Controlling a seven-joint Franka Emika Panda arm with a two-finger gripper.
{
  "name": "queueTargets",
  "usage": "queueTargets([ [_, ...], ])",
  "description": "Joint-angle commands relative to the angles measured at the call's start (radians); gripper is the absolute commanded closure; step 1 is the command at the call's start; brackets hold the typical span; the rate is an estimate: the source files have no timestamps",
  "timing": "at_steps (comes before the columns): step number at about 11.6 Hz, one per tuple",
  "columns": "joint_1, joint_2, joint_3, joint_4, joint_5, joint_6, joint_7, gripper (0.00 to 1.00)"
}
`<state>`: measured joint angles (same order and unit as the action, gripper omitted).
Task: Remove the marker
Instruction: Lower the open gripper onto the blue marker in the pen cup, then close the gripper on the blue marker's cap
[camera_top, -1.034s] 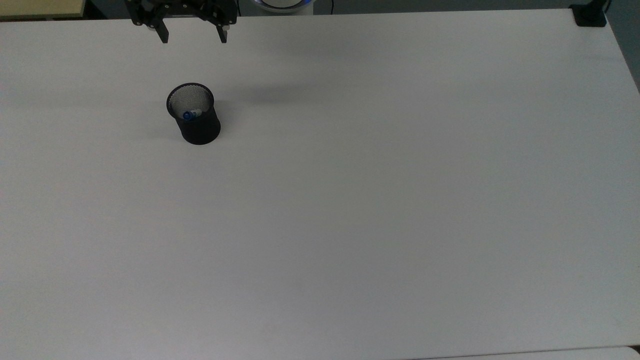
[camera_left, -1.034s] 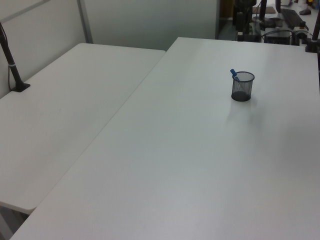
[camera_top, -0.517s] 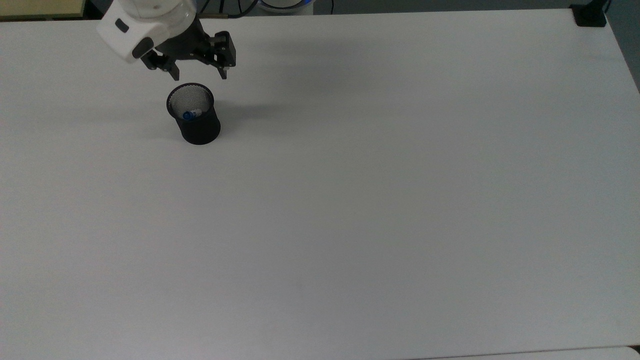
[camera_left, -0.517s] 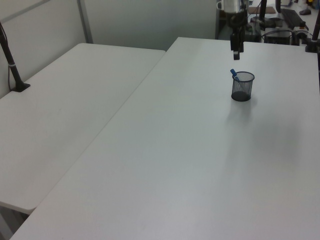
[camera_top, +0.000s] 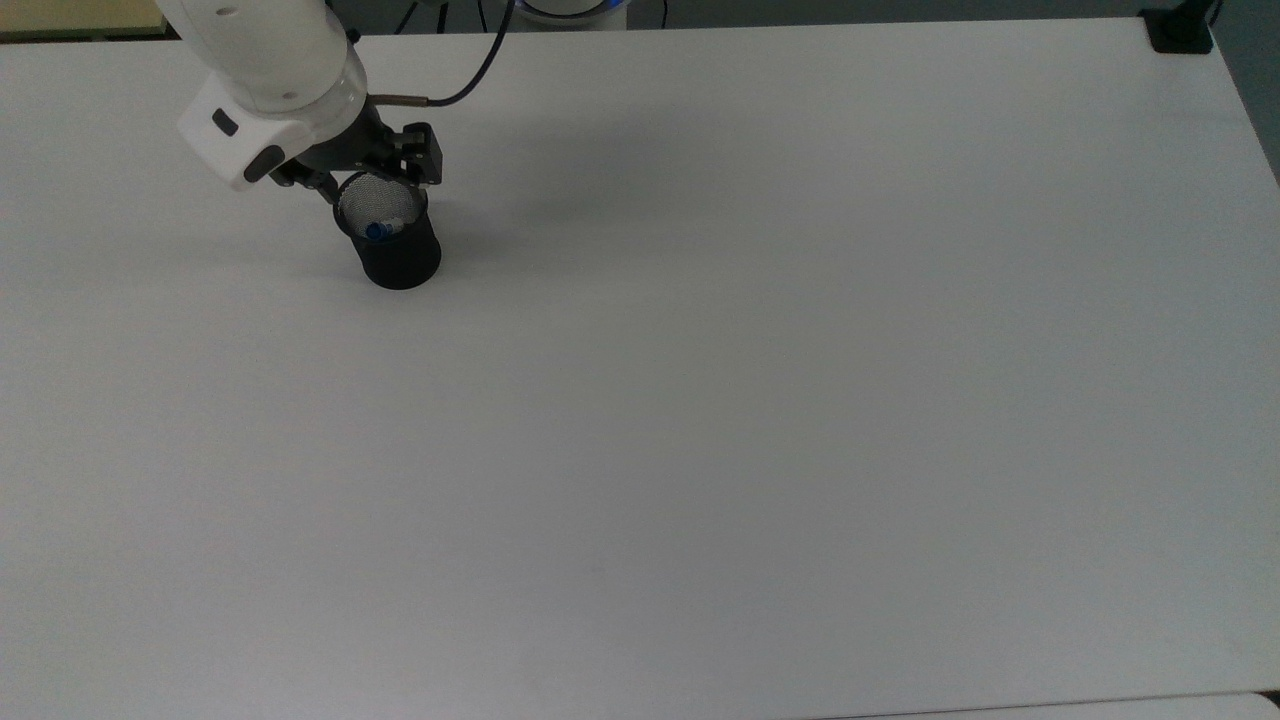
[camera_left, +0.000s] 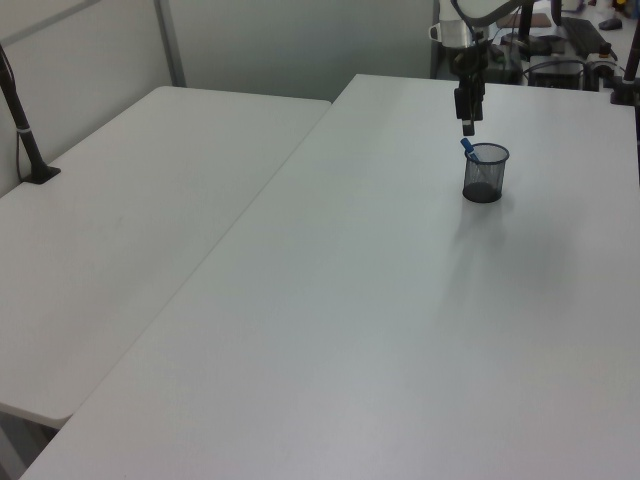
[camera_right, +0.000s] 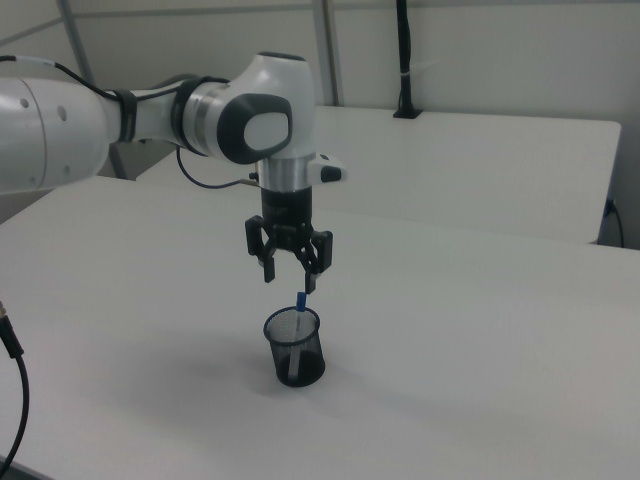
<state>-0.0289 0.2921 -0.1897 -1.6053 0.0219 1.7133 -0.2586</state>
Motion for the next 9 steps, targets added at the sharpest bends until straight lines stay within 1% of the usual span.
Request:
queueTargets([
  [1,0.003,0.039,-0.008,0.012,-0.011,0.057,-0.027,0.25],
  [3,0.004,0.056,-0.008,0.012,-0.013,0.077,-0.024,0.29],
  [6,0.006,0.061,-0.007,0.012,-0.013,0.081,-0.021,0.39],
  [7,0.007,0.067,-0.007,0.012,-0.013,0.081,-0.021,0.45],
  [9,0.007,0.068,-0.007,0.012,-0.014,0.081,-0.028,0.60],
])
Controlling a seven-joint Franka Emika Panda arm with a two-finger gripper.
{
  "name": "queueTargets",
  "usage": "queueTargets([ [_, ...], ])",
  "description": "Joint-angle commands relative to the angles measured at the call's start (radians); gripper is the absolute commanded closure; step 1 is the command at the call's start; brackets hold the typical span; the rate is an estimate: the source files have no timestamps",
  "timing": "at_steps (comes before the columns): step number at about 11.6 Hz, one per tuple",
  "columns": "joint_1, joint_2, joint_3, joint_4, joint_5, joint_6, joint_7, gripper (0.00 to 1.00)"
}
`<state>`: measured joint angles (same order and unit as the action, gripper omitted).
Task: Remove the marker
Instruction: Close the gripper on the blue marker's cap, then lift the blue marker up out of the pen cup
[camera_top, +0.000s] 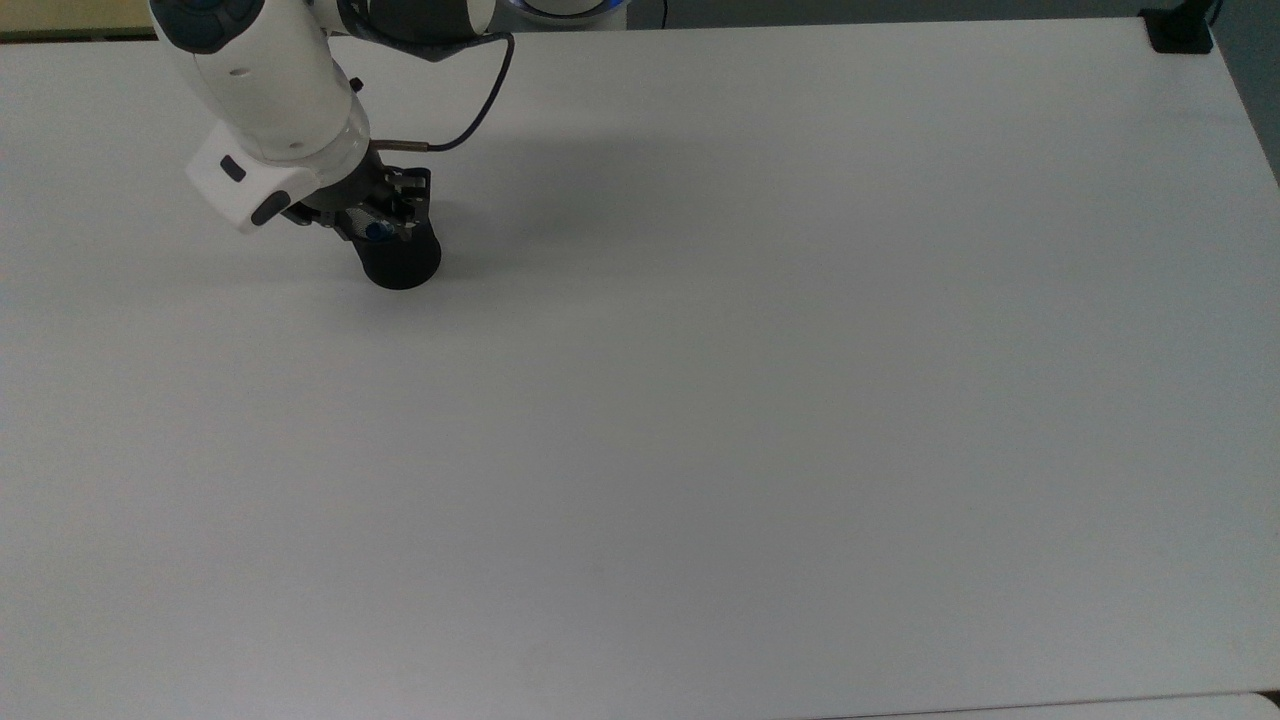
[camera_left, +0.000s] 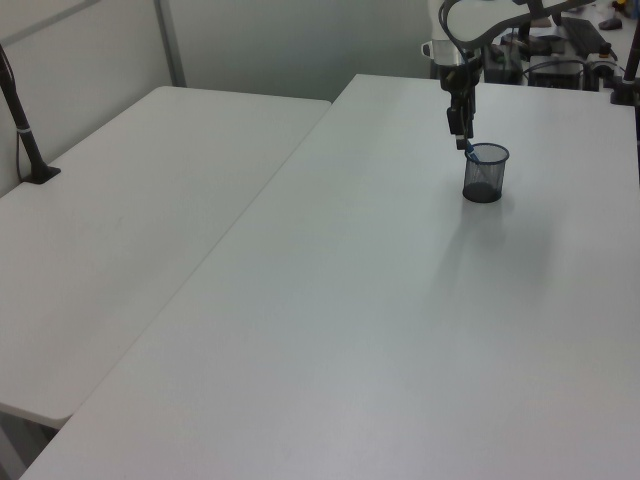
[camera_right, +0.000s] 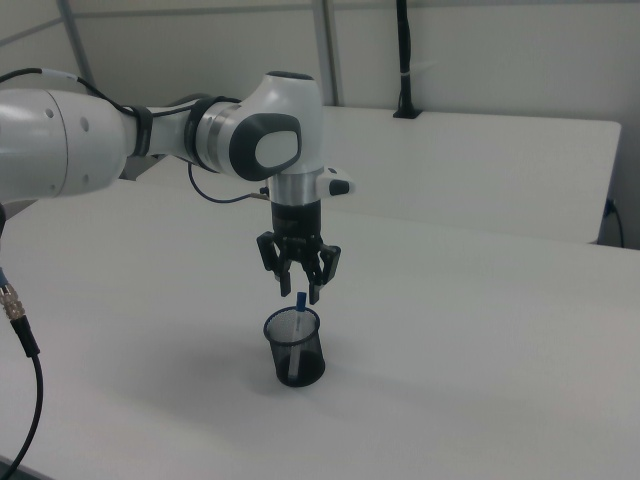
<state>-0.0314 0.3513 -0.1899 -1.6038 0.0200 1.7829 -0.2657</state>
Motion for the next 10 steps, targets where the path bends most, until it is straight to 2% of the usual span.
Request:
queueTargets([
  [1,0.010,0.009,-0.006,0.010,-0.012,0.012,-0.021,0.65],
  [5,0.008,0.005,-0.008,0.010,-0.014,0.010,-0.036,0.86],
  [9,0.007,-0.052,-0.013,0.013,-0.009,0.009,-0.036,0.91],
  [10,0.007,-0.075,-0.013,0.040,-0.011,0.006,-0.036,0.91],
])
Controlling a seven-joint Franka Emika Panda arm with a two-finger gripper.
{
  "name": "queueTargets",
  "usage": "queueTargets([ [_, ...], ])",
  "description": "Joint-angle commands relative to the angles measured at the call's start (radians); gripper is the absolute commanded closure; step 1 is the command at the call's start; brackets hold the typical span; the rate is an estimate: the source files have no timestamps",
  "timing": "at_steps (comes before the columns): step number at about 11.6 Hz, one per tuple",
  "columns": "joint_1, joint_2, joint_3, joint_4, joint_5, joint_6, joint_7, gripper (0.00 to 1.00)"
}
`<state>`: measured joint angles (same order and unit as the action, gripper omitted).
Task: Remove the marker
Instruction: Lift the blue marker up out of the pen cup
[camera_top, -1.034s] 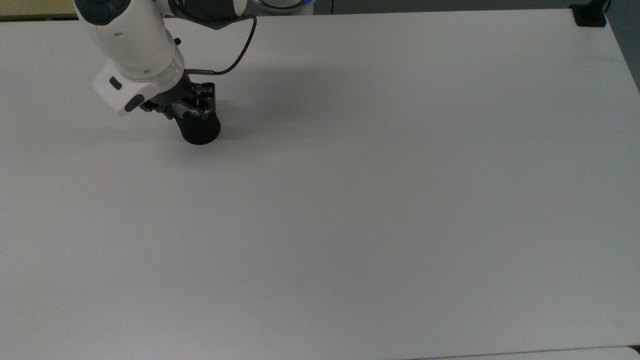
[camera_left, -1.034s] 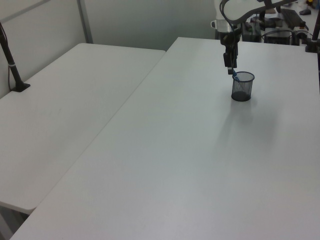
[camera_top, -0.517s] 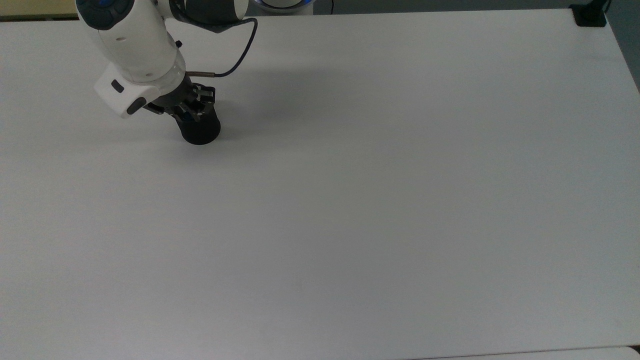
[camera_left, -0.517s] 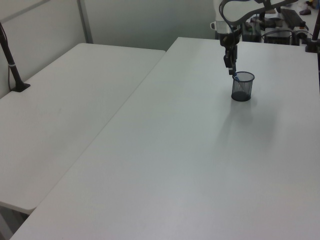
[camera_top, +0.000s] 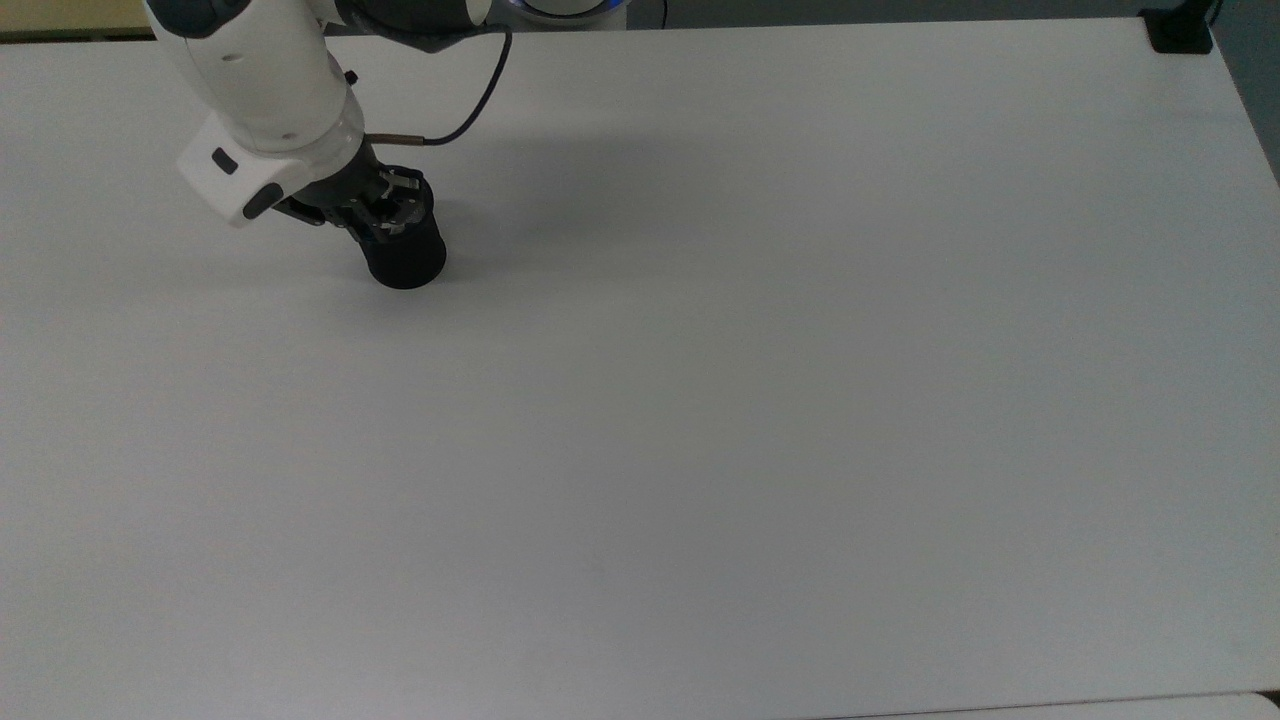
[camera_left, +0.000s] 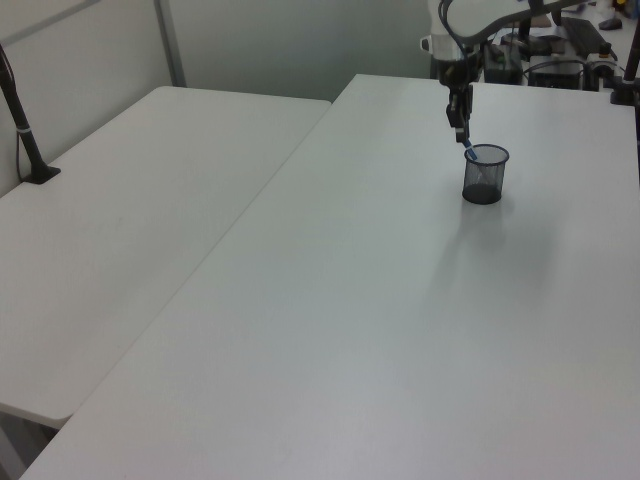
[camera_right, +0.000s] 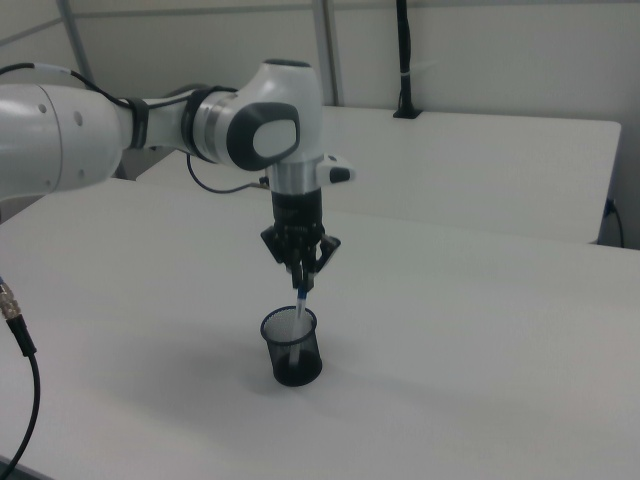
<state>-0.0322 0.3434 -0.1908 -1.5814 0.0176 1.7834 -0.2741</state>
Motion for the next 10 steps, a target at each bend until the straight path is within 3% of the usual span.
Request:
queueTargets([
  [1,0.009,-0.087,-0.012,0.052,-0.008,0.002,-0.027,0.91],
  [5,0.021,-0.178,-0.012,0.070,0.001,0.005,-0.013,0.91],
  [10,0.133,-0.129,-0.004,0.081,0.005,-0.010,0.102,0.90],
])
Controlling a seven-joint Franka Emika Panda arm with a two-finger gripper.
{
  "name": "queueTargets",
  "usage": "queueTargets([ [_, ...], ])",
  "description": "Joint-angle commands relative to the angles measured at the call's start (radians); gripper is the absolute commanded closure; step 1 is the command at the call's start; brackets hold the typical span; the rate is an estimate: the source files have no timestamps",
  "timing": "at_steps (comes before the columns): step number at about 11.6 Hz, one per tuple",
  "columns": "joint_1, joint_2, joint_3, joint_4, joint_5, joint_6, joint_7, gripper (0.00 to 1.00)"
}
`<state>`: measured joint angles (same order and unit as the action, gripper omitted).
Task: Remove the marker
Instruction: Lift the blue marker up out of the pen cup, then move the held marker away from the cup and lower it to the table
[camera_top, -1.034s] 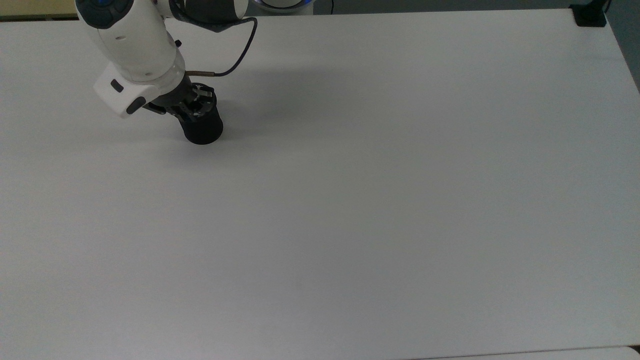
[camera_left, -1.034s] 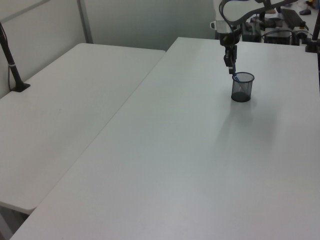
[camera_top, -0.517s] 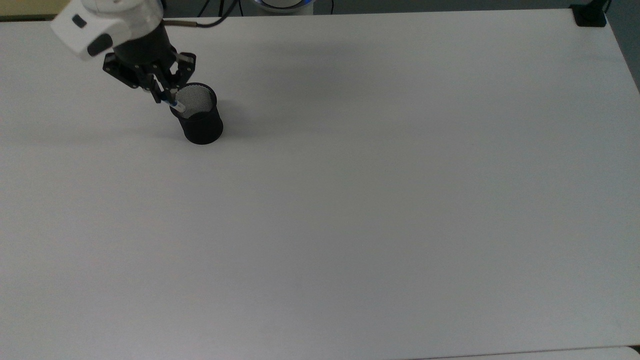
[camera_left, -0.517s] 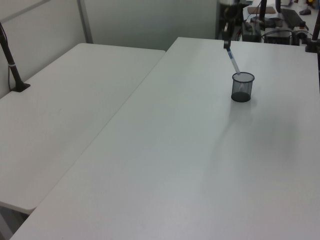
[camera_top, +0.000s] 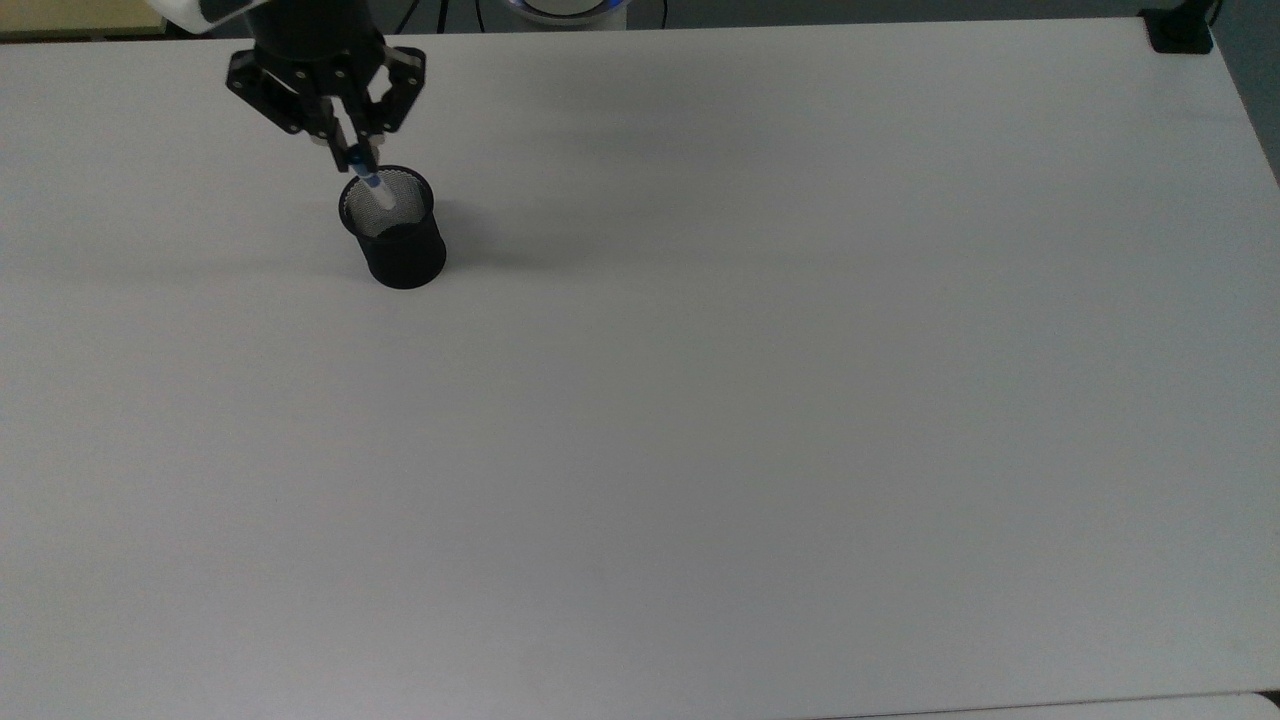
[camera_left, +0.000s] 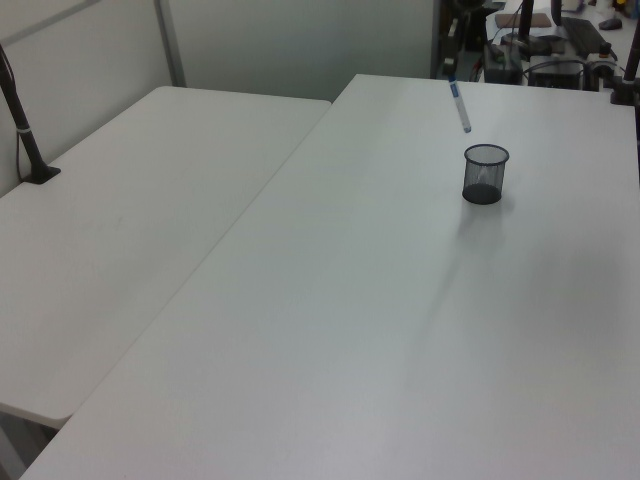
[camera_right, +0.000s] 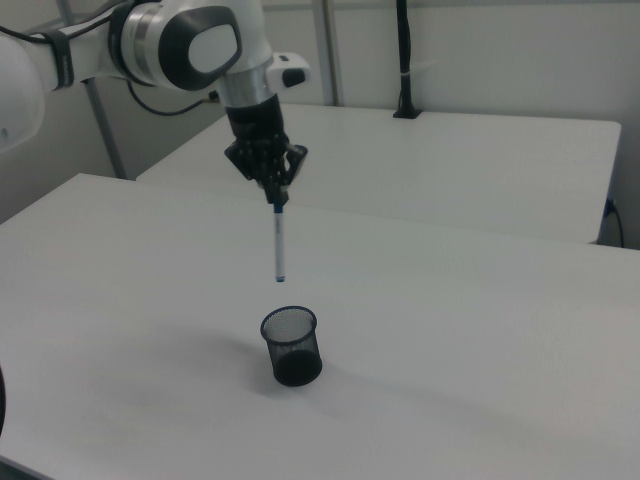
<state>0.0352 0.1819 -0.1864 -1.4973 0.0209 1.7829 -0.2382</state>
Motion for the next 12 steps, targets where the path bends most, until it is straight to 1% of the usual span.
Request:
queueTargets([
  [1,0.089,0.051,-0.010,-0.001,0.002,-0.017,0.082,0.90],
  [5,0.175,0.175,-0.015,0.002,0.001,-0.028,0.125,0.90],
  [7,0.216,0.249,-0.013,0.002,-0.001,-0.086,0.122,0.90],
  [9,0.236,0.301,-0.007,0.002,0.001,-0.134,0.119,0.90],
  [10,0.236,0.317,-0.002,0.002,0.001,-0.154,0.119,0.86],
  [11,0.238,0.332,0.001,0.002,0.001,-0.157,0.120,0.74],
  [12,0.245,0.352,0.001,0.002,-0.001,-0.154,0.122,0.64],
])
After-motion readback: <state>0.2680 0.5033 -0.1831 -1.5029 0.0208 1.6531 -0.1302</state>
